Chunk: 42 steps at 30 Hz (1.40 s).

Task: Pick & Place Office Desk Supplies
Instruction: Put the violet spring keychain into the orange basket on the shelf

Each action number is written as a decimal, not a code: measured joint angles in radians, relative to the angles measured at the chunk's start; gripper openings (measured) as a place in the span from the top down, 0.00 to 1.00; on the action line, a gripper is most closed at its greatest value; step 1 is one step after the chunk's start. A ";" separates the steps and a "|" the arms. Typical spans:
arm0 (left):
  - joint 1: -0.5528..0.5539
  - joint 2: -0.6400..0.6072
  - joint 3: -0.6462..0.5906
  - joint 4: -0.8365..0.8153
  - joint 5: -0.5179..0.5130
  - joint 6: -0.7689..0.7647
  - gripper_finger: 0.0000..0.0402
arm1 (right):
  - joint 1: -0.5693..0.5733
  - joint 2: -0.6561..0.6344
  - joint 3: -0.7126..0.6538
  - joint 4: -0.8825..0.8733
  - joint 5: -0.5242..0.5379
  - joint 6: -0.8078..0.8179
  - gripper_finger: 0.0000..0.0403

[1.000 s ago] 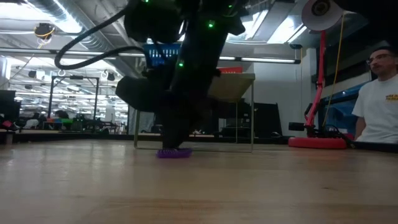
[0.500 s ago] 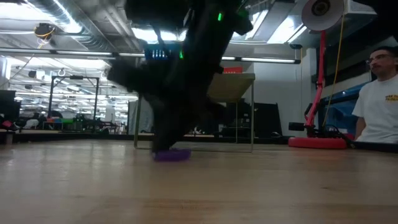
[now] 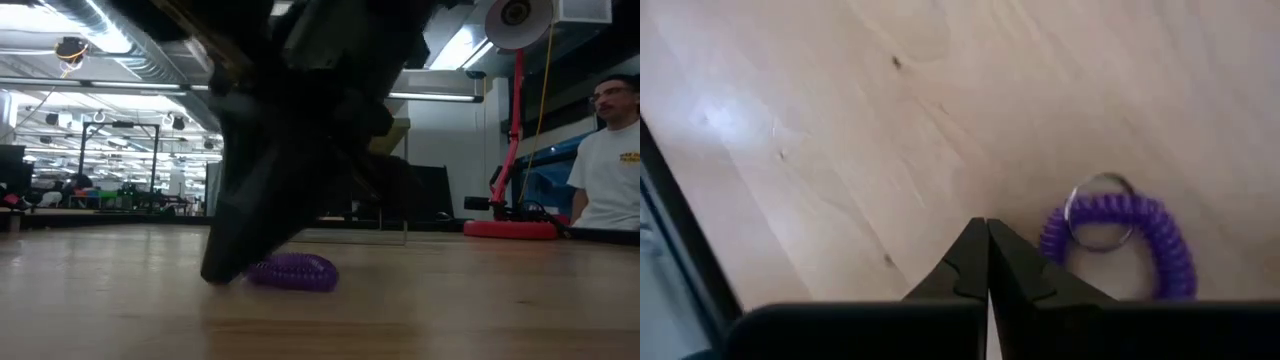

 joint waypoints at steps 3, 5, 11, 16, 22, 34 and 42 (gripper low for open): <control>0.004 0.000 0.000 0.001 -0.004 0.000 0.67 | 0.002 -0.049 -0.005 0.066 0.125 -0.141 1.00; 0.005 0.000 0.000 -0.002 -0.001 0.001 0.67 | -0.005 -0.119 0.000 0.101 0.170 -0.211 0.99; 0.005 0.000 0.000 -0.002 0.000 0.007 0.67 | -0.023 -0.229 0.000 0.075 0.140 -0.257 0.85; 0.011 0.000 0.000 -0.015 0.016 0.010 0.67 | -0.001 -0.243 -0.003 -0.136 0.075 -0.153 0.70; 0.011 0.000 -0.001 -0.019 -0.001 0.011 0.67 | 0.013 -0.235 -0.060 -0.143 0.018 -0.074 0.65; 0.024 0.000 -0.001 -0.025 0.002 0.042 0.67 | -0.015 -0.206 -0.176 -0.121 0.016 0.020 0.72; 0.030 0.000 -0.001 -0.024 0.007 0.045 0.67 | -0.035 -0.151 -0.174 -0.074 -0.018 0.042 0.71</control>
